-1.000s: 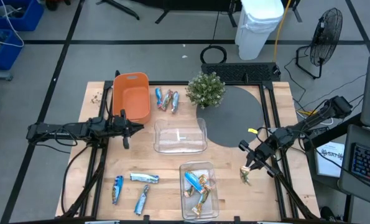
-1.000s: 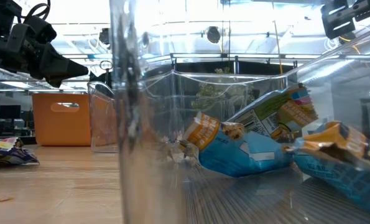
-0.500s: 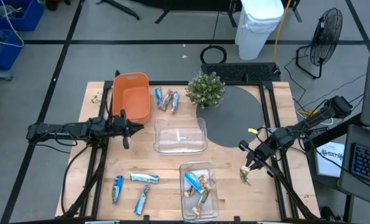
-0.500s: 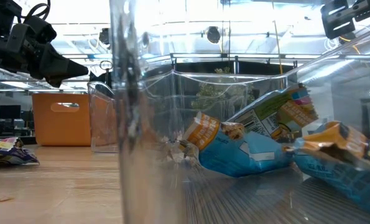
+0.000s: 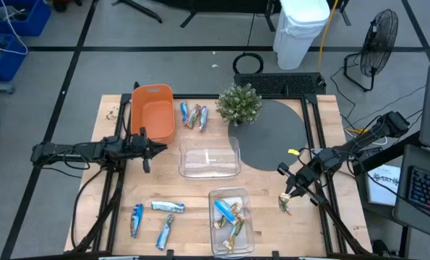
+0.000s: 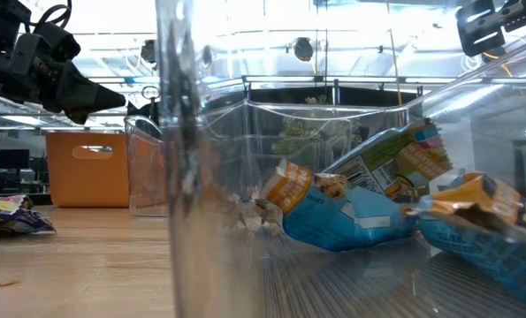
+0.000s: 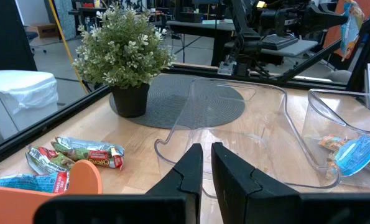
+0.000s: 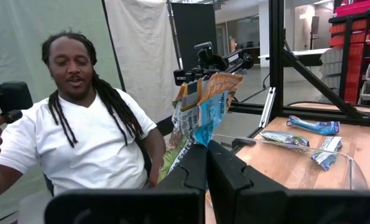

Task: Pick and place Granola Bars by type
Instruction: Put the yellow granola bar into the bottom transparent bin

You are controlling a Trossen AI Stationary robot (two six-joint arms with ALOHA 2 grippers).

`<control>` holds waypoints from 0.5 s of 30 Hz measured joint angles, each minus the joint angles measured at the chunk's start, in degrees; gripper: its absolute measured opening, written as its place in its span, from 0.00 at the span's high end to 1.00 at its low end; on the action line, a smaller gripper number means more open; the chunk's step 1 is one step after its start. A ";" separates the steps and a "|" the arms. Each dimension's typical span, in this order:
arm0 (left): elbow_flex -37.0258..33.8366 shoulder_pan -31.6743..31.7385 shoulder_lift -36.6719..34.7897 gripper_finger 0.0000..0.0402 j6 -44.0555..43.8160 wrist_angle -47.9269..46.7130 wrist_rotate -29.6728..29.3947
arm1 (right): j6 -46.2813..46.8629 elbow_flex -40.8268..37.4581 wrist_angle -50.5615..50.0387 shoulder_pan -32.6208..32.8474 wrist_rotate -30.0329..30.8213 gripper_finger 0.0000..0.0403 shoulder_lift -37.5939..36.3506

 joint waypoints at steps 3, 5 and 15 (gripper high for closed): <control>0.00 0.00 0.00 0.91 0.01 0.00 0.00 | 0.88 0.02 0.00 0.00 0.00 1.00 0.00; 0.00 0.01 0.00 0.91 0.01 0.00 0.00 | 1.09 0.02 0.00 0.00 0.00 1.00 0.00; 0.00 0.00 0.00 0.91 0.01 0.00 0.01 | 0.67 0.02 0.03 0.00 -0.02 1.00 0.08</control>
